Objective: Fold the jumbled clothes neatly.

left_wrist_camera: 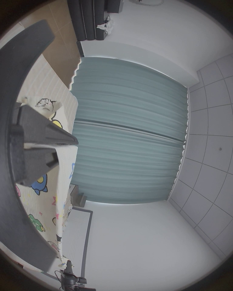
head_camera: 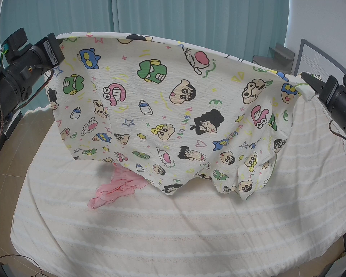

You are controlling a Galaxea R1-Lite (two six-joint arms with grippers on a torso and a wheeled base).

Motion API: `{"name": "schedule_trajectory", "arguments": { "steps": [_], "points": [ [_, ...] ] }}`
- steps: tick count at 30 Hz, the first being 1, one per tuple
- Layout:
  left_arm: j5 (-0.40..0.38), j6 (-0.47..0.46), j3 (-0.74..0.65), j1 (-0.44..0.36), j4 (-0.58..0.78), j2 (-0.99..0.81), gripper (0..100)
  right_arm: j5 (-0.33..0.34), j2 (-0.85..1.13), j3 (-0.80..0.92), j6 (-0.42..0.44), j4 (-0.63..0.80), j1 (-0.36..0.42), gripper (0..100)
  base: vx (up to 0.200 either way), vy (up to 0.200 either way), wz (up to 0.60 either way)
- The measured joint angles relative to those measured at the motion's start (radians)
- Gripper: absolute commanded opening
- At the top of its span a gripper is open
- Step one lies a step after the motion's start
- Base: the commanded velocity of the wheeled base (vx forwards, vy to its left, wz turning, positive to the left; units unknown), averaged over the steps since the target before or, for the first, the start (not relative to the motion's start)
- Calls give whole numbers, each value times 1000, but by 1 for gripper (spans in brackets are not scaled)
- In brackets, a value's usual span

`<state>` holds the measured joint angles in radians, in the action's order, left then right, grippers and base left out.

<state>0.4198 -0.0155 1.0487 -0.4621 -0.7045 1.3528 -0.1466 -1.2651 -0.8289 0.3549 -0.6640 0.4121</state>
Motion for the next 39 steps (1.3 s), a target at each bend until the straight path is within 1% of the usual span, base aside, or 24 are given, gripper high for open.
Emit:
{"name": "schedule_trajectory", "arguments": {
  "steps": [4, 9, 13, 25, 39],
  "points": [
    [3, 0, -18, 2, -2, -14, 0, 0, 9, 3, 3, 0, 4, 0, 0, 0, 0],
    [4, -1, -91, 2, -5, -36, 0, 0, 16, 4, 8, 0, 9, 0, 0, 0, 0],
    [7, 1, -120, 1, -6, -45, 0, -1, 20, 6, 10, 0, 25, 0, 0, 0, 0],
    [8, 2, -131, -4, -7, -54, 0, -1, 29, 7, 24, 0, 34, 0, -200, 0, 0],
    [5, 16, -146, -9, -20, -60, 0, -1, 33, 7, 24, 0, 34, 0, 0, 0, 0]
  ]
}}
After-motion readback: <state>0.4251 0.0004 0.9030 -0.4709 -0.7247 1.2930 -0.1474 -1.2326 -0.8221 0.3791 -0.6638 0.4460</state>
